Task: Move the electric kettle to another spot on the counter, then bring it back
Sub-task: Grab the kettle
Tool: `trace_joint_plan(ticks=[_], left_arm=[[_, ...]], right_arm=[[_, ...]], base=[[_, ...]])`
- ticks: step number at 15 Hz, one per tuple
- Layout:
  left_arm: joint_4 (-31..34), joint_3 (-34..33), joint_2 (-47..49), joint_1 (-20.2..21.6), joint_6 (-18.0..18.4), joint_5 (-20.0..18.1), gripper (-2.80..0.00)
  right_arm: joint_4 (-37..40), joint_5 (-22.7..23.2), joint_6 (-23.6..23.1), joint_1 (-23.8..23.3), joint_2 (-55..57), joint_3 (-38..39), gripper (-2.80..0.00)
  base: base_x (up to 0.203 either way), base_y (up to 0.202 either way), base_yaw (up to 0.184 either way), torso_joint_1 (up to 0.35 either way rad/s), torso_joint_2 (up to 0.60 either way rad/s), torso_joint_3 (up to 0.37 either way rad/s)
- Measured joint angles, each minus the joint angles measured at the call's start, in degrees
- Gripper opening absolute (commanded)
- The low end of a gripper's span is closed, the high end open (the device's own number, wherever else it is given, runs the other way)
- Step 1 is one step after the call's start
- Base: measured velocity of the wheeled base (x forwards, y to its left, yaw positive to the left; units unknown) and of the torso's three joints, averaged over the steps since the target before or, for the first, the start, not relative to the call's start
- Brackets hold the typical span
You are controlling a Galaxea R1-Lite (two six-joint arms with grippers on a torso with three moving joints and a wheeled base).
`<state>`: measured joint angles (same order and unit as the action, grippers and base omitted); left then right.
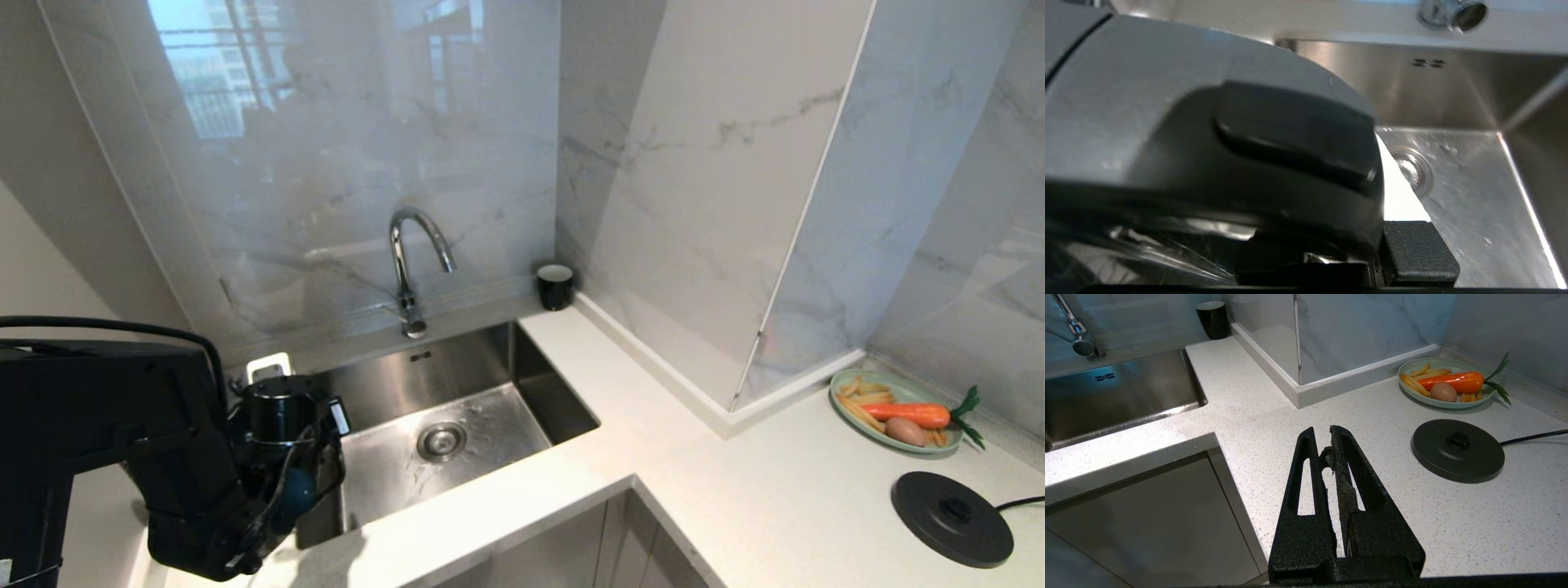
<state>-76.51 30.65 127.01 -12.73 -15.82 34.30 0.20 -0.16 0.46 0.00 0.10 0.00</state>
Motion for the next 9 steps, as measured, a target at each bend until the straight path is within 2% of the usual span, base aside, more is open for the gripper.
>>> trace_joint_plan(ticks=[6,9], left_arm=[[0.2,0.1,-0.7,0.6,0.6,-0.1,-2.8],[0.3,0.2,-3.4,-0.2,3.5,-0.1,-2.8]], right_arm=[[0.0,0.0,0.0,0.0,0.0,0.0,-2.8],[0.0,0.0,0.0,0.0,0.0,0.0,-2.8]], base=[[0.0,0.0,0.0,0.0,0.0,0.0],[0.0,0.0,0.0,0.0,0.0,0.0]])
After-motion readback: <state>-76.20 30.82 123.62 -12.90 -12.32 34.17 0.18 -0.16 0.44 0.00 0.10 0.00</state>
